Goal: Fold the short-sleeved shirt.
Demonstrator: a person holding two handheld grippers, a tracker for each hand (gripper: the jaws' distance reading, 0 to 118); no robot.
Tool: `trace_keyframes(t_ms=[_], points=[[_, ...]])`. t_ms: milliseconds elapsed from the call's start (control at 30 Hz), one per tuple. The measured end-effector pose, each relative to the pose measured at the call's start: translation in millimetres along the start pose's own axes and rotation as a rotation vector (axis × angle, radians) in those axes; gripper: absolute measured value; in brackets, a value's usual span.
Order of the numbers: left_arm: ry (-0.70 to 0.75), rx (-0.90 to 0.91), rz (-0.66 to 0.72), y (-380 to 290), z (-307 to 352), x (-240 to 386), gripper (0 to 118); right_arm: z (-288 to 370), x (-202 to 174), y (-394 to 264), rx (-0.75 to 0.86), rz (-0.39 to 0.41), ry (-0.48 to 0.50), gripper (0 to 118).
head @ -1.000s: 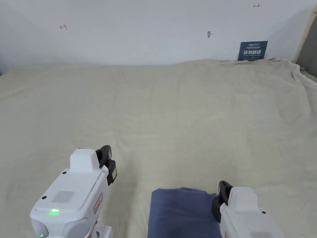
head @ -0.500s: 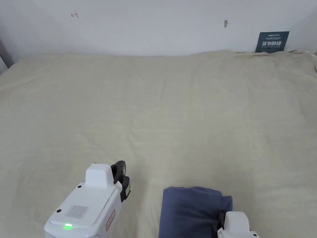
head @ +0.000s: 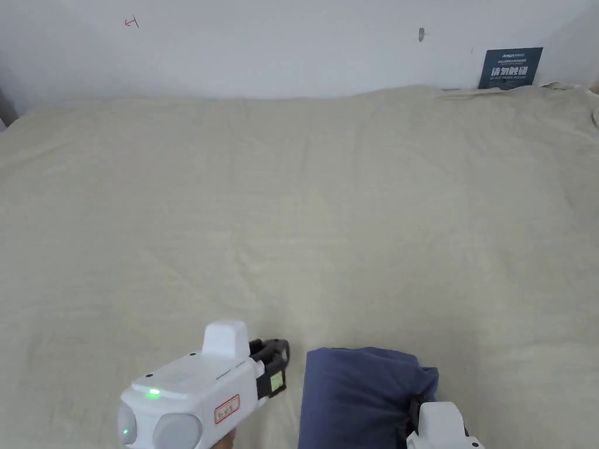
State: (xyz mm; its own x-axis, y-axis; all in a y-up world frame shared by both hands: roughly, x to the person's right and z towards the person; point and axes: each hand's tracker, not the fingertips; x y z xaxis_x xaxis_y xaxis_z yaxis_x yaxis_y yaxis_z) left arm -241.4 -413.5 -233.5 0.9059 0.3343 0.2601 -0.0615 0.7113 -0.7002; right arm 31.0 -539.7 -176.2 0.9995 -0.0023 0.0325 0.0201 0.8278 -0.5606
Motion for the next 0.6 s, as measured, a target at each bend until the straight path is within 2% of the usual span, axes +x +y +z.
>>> trace_keyframes(t_ms=[67,133,200,500,600], points=[[-0.037,-0.086,0.028,-3,-14,0,40,0,0,0,-0.003,0.006,0.001,1],[-0.081,-0.156,0.049,-7,-29,-4,79,0,1,1,-0.006,0.010,0.003,1],[-0.121,-0.221,0.061,-11,-44,-9,96,-1,2,2,-0.010,0.008,0.008,1],[-0.292,-0.397,0.217,-13,-88,-38,96,0,5,3,-0.016,-0.002,0.021,1],[-0.371,-0.429,0.253,-15,-98,-38,90,0,5,3,-0.017,-0.002,0.023,1]])
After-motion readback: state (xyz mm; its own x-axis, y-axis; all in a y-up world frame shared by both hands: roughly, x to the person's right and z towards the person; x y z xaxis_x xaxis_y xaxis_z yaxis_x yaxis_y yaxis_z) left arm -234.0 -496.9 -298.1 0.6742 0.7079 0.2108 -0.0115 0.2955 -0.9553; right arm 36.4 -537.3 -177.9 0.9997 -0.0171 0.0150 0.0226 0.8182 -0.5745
